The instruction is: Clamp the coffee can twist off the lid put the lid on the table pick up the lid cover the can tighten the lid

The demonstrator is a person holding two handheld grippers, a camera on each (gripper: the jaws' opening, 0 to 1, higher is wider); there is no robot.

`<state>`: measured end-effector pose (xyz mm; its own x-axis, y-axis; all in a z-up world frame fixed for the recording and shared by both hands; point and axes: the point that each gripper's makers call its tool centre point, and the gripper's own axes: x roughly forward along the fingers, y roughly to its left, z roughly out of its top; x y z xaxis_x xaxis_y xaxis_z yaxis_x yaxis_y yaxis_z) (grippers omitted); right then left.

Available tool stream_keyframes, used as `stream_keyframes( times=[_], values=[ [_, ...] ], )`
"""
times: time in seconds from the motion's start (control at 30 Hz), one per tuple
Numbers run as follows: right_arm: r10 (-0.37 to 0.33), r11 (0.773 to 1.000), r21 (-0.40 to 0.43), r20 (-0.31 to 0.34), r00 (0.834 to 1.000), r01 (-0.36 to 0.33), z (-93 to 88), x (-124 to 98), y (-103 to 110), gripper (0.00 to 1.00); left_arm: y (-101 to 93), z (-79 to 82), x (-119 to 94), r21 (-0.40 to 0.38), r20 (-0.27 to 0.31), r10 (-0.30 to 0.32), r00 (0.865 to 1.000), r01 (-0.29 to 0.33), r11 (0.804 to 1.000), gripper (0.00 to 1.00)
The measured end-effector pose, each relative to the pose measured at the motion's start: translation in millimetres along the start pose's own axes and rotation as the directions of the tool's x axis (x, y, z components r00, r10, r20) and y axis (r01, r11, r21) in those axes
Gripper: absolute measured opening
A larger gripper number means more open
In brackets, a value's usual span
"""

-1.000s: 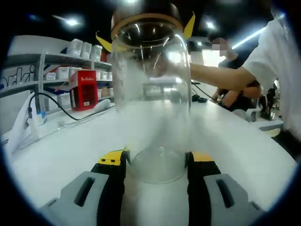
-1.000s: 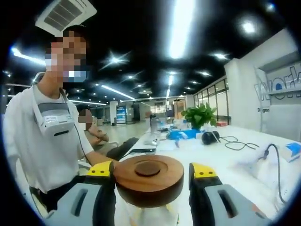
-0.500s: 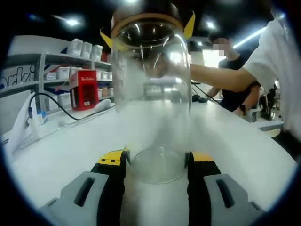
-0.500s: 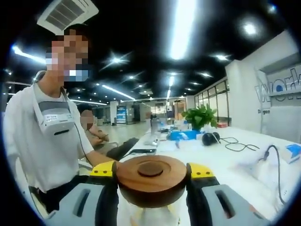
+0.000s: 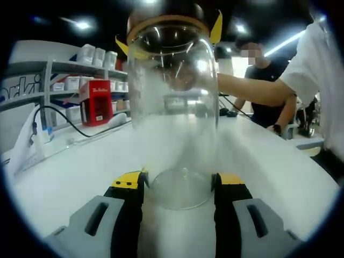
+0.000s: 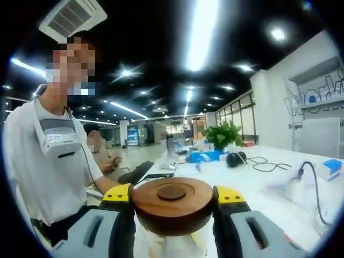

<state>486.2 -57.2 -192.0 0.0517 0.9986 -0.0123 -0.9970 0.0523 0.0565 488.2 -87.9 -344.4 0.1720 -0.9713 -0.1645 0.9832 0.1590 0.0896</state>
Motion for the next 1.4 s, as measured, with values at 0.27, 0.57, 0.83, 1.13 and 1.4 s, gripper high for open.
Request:
stream_keyframes(
  times=[0.27, 0.57, 0.83, 1.13, 1.4],
  values=[
    [-0.078, 0.997, -0.006, 0.011, 0.997, 0.078, 1.0, -2.7, -4.0, 0.53, 0.5, -0.2, -0.1, 0.000, 0.000, 0.001, 1.000, -0.001, 1.000, 0.43],
    [-0.181, 0.983, -0.020, 0.012, 0.984, 0.181, 1.2, -2.1, -7.1, 0.53, 2.8, -0.6, -1.1, -0.002, -0.002, 0.012, 1.000, -0.012, 1.000, 0.43],
    [-0.213, 0.977, -0.008, 0.048, 0.976, 0.214, 2.0, -3.9, -9.7, 0.53, 4.8, -1.2, -1.1, -0.002, -0.003, 0.019, 1.000, -0.019, 1.000, 0.43],
    [-0.303, 0.952, -0.010, 0.062, 0.951, 0.304, 2.2, -4.7, -11.3, 0.53, 5.0, -1.1, -1.3, -0.002, -0.003, 0.025, 1.000, -0.025, 1.000, 0.43],
    [-0.364, 0.931, -0.009, 0.073, 0.929, 0.365, 2.5, -5.9, -13.6, 0.53, 4.4, -0.8, -1.3, -0.002, -0.002, 0.024, 1.000, -0.024, 1.000, 0.43]
  ],
)
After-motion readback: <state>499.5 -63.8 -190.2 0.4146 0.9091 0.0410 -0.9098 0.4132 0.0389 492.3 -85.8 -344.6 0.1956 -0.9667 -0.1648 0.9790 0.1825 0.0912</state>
